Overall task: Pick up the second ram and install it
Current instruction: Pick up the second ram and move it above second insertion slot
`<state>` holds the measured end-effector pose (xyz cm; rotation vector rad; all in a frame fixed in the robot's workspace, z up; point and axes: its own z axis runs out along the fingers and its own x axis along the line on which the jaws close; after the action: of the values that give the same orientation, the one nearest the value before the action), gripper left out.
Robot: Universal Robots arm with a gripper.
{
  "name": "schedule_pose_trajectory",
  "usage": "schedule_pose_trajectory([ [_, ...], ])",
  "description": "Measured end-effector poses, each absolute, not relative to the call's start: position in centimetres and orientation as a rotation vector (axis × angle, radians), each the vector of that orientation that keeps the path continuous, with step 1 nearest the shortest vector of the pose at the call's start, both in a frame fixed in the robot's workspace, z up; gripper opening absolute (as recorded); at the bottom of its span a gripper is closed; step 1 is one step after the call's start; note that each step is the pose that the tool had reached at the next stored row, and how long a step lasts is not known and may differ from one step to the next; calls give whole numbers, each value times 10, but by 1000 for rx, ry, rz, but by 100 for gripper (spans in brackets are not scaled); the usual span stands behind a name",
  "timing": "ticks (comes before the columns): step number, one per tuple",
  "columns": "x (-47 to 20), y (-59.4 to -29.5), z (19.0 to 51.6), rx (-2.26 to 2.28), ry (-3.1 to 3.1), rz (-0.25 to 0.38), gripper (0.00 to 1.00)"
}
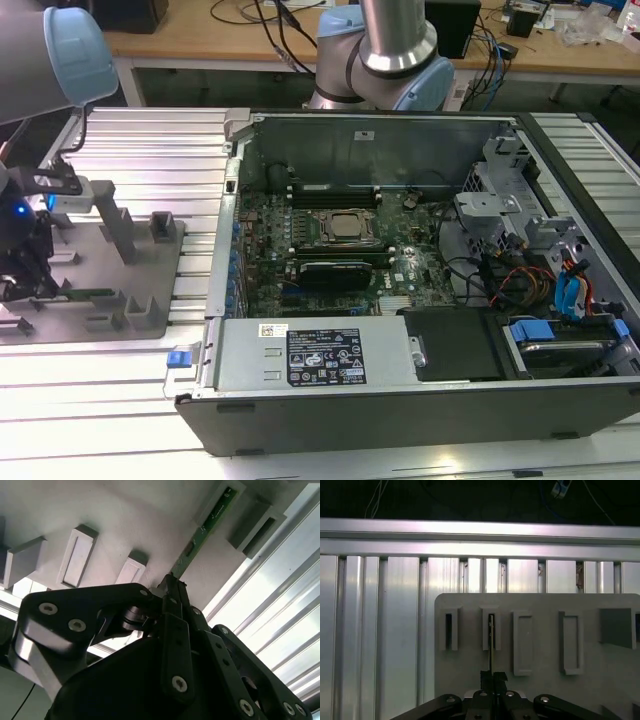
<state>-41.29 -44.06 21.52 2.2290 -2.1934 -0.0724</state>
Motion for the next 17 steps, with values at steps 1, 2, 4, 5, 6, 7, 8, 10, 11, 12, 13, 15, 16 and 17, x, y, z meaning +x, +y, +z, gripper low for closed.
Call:
schedule_pose_trajectory([
  [1, -413, -441, 216, 2229, -2193, -72, 9],
  [2, -413, -441, 216, 2229, -2193, -72, 9],
  [4, -413, -441, 217, 2229, -2193, -72, 9],
  [5, -413, -441, 217, 2229, -2193, -73, 9],
  [6, -413, -441, 218, 2229, -2193, -73, 9],
  [7, -413, -441, 220, 2229, -2193, -73, 9],
  [8, -413, -441, 223, 2229, -2193, -73, 9],
  [10, -413, -441, 230, 2229, -2194, -73, 9],
  [11, -413, -441, 235, 2229, -2194, -73, 9],
  [12, -413, -441, 240, 2229, -2194, -74, 9],
  [13, -413, -441, 247, 2230, -2194, -74, 9],
  [15, -413, -441, 261, 2230, -2194, -75, 9],
  [16, -413, -441, 269, 2230, -2194, -75, 9],
  [17, -412, -441, 281, 2230, -2194, -75, 9],
])
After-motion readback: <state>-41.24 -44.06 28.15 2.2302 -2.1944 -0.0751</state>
